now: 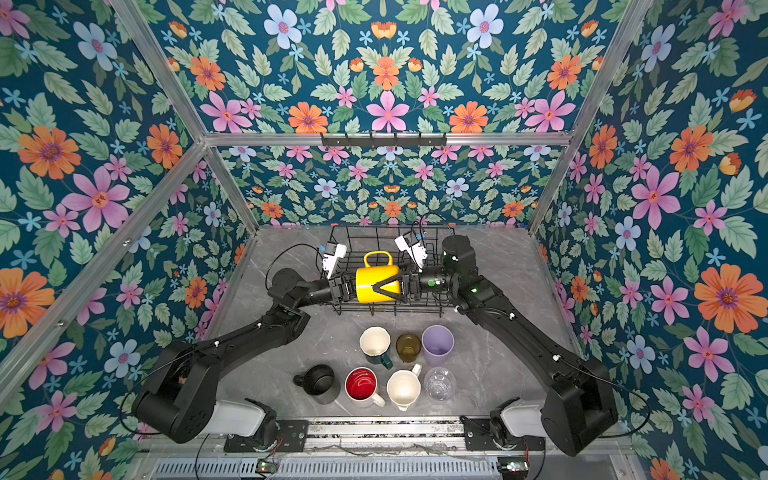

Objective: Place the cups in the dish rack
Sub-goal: 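Grasp the yellow mug with the right gripper and release the left gripper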

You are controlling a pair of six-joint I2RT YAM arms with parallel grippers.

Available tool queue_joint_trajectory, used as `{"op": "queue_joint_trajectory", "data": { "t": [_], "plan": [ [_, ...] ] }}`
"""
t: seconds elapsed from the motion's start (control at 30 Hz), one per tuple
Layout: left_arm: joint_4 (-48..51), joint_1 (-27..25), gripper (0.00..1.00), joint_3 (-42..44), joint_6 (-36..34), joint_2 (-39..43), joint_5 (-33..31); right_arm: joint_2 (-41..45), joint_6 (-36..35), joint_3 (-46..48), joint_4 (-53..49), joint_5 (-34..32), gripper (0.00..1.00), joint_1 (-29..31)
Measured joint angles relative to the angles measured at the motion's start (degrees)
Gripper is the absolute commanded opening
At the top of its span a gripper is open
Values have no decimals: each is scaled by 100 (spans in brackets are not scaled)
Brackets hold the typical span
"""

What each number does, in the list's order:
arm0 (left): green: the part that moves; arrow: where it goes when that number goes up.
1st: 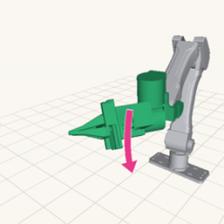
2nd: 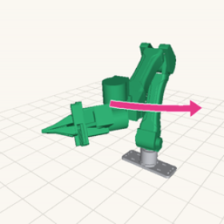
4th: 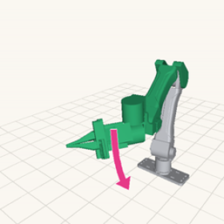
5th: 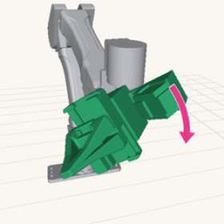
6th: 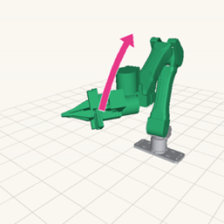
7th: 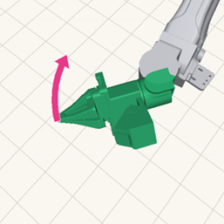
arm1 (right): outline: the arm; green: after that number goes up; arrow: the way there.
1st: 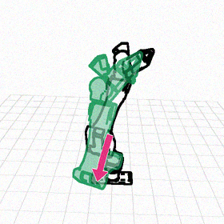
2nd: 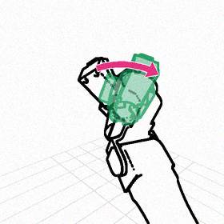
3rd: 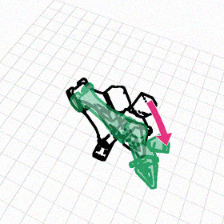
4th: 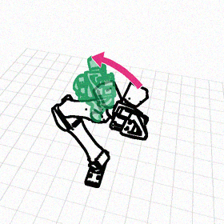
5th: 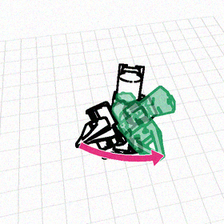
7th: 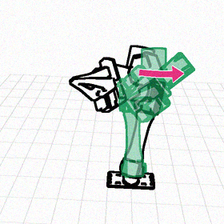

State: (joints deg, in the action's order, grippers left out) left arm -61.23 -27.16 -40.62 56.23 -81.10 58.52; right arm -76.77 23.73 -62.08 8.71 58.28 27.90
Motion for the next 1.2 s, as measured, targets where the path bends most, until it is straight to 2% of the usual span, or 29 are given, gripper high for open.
{"op": "queue_joint_trajectory", "data": {
  "t": [0.07, 0.17, 0.27, 0.37, 0.43, 0.5, 0.7, 0.93, 1.2],
  "plan": [
    [44, 0, 0, 0, -22, 4, 7, -9, -11, -4, -35, 0, 35, 0],
    [127, 0, 0, -2, -52, 33, 9, -31, -31, -42, -118, 7, 0, 0],
    [216, 4, 0, -15, -74, 68, -7, -50, -26, -94, -160, 4, 0, 2],
    [332, 4, 10, -26, -109, 127, -46, -66, -13, -184, -245, -24, 0, 11],
    [442, 4, 22, -39, -181, 186, -74, -72, 11, -267, -343, -61, 0, 15],
    [577, -9, 39, -50, -310, 232, -170, -74, 48, -356, -496, -275, 0, 20],
    [872, 4, 62, -31, -595, 404, -212, 26, 144, -533, -951, -704, 0, -63],
    [1416, 111, 73, 63, -1062, 732, -575, 337, 164, -697, -1491, -1113, 0, -356],
    [2553, 444, 76, 197, -1615, 1325, -1742, 586, 116, -776, -2253, -1773, 0, -660]
  ]
}}
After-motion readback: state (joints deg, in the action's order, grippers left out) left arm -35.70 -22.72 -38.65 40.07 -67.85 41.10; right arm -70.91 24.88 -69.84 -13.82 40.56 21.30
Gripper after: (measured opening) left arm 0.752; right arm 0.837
